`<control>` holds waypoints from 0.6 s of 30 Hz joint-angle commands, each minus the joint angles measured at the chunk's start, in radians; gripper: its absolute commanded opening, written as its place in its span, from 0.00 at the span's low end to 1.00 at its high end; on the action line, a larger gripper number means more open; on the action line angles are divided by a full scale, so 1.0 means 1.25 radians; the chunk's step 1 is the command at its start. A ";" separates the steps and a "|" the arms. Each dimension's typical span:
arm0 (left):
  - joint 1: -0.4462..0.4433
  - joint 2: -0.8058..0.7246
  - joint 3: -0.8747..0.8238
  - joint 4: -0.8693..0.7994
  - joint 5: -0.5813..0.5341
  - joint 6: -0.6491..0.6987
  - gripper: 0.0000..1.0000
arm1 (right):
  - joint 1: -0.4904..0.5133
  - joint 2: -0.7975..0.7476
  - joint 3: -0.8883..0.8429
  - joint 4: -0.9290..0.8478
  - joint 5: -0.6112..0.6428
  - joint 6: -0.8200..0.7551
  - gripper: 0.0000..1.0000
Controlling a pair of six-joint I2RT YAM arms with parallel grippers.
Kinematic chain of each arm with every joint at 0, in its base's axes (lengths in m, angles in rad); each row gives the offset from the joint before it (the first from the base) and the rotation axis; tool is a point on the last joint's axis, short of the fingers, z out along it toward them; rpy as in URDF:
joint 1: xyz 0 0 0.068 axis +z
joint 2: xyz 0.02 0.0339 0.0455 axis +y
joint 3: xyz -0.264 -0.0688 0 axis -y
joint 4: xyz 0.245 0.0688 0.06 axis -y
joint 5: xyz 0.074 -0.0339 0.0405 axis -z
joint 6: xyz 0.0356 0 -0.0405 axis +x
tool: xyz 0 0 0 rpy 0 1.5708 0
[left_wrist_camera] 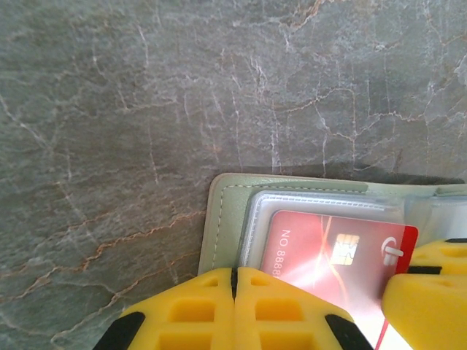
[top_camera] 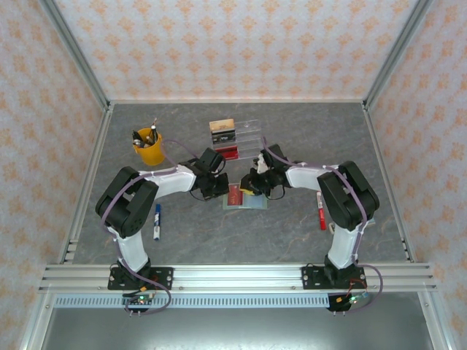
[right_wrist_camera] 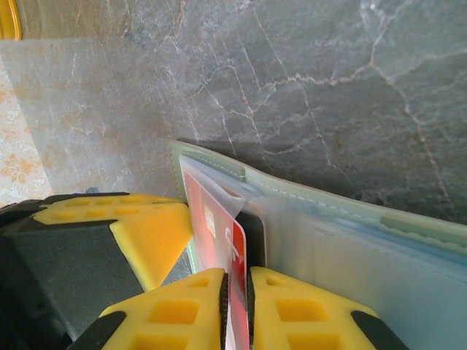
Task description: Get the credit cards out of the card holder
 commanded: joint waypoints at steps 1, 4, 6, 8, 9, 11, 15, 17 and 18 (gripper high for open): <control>0.003 0.064 -0.013 -0.024 -0.066 0.007 0.00 | 0.002 -0.022 -0.013 0.035 -0.041 0.008 0.17; 0.002 0.066 -0.014 -0.020 -0.063 0.006 0.00 | 0.002 -0.015 -0.013 0.043 -0.041 0.010 0.16; 0.002 0.065 -0.013 -0.019 -0.063 0.005 0.00 | 0.000 -0.015 -0.014 0.044 -0.040 0.011 0.15; 0.003 0.066 -0.014 -0.020 -0.063 0.004 0.00 | -0.001 -0.018 -0.016 0.046 -0.040 0.009 0.14; 0.003 0.065 -0.014 -0.020 -0.063 0.005 0.00 | -0.002 -0.019 -0.018 0.047 -0.040 0.008 0.14; 0.003 0.067 -0.015 -0.021 -0.063 0.003 0.00 | -0.004 -0.025 -0.021 0.049 -0.041 0.006 0.13; 0.003 0.067 -0.015 -0.022 -0.064 0.003 0.00 | -0.010 -0.033 -0.031 0.053 -0.044 0.005 0.12; 0.003 0.067 -0.014 -0.021 -0.064 0.003 0.00 | -0.013 -0.040 -0.037 0.058 -0.047 0.005 0.11; 0.003 0.067 -0.014 -0.022 -0.064 0.003 0.00 | -0.015 -0.044 -0.039 0.058 -0.047 0.005 0.10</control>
